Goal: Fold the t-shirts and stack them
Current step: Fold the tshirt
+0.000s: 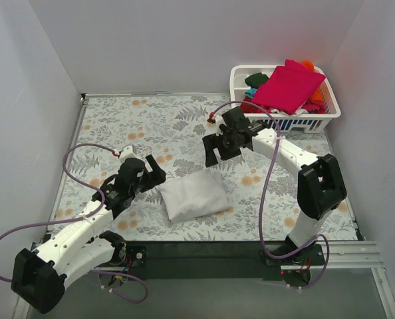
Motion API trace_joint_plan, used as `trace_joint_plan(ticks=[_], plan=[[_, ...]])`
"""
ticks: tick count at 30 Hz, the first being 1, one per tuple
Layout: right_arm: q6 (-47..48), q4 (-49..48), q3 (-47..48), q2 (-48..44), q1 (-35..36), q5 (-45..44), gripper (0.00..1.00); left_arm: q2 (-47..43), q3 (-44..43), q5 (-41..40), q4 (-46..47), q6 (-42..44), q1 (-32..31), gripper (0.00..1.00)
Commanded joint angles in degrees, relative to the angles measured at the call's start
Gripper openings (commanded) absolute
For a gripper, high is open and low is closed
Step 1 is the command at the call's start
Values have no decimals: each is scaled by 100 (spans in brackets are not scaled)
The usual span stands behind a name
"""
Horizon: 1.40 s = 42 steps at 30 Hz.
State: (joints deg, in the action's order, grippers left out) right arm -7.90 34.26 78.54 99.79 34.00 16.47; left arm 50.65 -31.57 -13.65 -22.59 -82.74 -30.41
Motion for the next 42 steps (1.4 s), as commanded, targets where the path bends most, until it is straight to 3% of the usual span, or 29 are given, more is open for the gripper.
trace_joint_plan(ticks=[1, 7, 13, 18, 31, 37, 42], plan=[[26, -148, 285, -407, -42, -494, 80, -108, -533, -516, 35, 275, 27, 78], [-159, -235, -512, -1074, -16, -706, 83, 445, -535, 275, 281, 382, -69, 80], [-528, -990, -1631, -1655, 89, -251, 77, 472, 1, 556, 422, 144, -114, 80], [-721, -1413, -2114, -1551, 230, 31, 72, 463, 142, 776, 440, 39, -123, 78], [-757, -1774, -2176, -777, 415, -30, 65, 779, 494, 1136, 765, -41, -123, 72], [-774, -1809, -2159, -540, 529, 119, 51, 955, 521, 1250, 853, -5, -123, 71], [-801, -1809, -2203, -521, 564, 137, 22, 955, 582, 1347, 1054, 3, -131, 70]])
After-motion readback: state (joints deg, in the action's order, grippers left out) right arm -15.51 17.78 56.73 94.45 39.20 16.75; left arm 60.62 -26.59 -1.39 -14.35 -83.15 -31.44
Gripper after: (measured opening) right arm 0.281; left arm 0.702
